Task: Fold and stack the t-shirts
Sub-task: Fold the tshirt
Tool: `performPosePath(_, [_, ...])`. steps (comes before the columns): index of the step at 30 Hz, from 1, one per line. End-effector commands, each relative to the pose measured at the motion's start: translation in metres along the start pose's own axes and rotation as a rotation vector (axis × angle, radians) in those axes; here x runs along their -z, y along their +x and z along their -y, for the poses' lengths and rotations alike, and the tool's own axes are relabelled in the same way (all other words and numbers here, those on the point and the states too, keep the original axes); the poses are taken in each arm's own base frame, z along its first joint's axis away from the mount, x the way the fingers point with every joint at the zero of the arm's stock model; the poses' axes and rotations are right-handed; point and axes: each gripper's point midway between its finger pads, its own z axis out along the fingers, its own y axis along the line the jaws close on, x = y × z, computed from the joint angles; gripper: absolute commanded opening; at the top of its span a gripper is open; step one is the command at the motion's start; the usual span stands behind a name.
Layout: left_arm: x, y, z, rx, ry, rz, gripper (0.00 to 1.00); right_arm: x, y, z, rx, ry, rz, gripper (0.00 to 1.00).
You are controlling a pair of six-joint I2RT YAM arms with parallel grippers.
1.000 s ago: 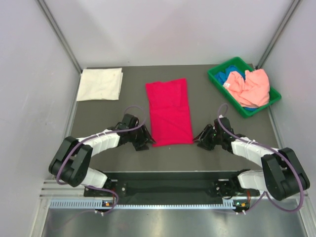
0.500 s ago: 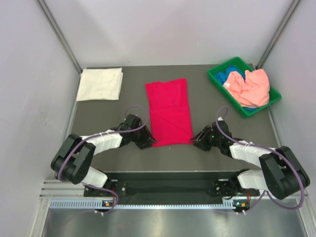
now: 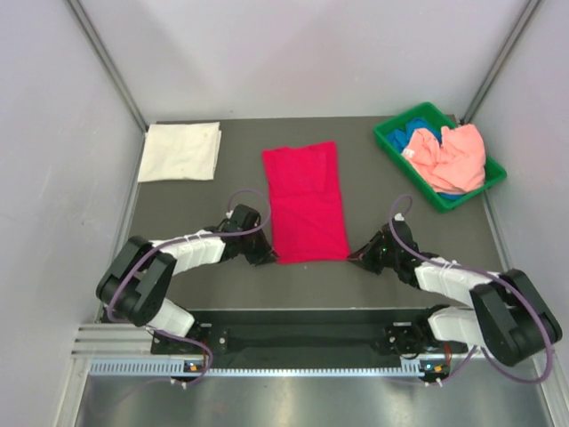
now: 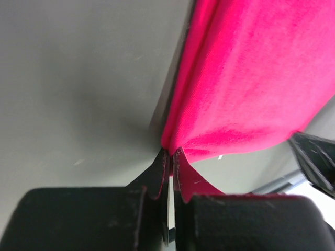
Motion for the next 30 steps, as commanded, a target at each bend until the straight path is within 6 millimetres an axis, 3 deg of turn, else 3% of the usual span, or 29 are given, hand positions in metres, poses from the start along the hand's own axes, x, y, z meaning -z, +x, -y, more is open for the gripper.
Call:
performPosePath(1, [0.021, -0.002, -0.035, -0.035, -0.178, 0.045, 0.0, 0.014, -0.003, 0.002, 0.088, 0.033, 0.057, 0.0])
performPosePath(2, [0.025, 0.001, -0.036, -0.038, -0.178, 0.042, 0.0, 0.021, -0.005, -0.008, 0.104, -0.006, 0.079, 0.0])
performPosePath(6, [0.041, 0.015, -0.038, -0.046, -0.15, 0.042, 0.0, 0.032, 0.006, 0.003, 0.133, 0.027, 0.077, 0.0])
performPosePath(13, [0.048, 0.046, -0.042, -0.047, -0.088, 0.013, 0.0, 0.045, 0.035, 0.013, 0.139, -0.005, 0.046, 0.0])
performPosePath(14, [0.049, 0.051, -0.047, -0.046, -0.095, 0.008, 0.0, 0.047, 0.031, 0.012, 0.128, -0.012, 0.086, 0.0])
performPosePath(18, [0.06, 0.062, -0.036, -0.041, -0.023, 0.011, 0.0, 0.056, 0.045, 0.008, 0.154, -0.03, 0.072, 0.0])
performPosePath(25, [0.07, 0.049, -0.015, -0.083, -0.005, 0.053, 0.0, 0.074, 0.037, -0.026, 0.194, -0.081, 0.116, 0.0])
performPosePath(30, [0.074, 0.021, 0.013, -0.102, -0.002, 0.097, 0.0, 0.083, 0.015, -0.063, 0.25, -0.082, 0.197, 0.0])
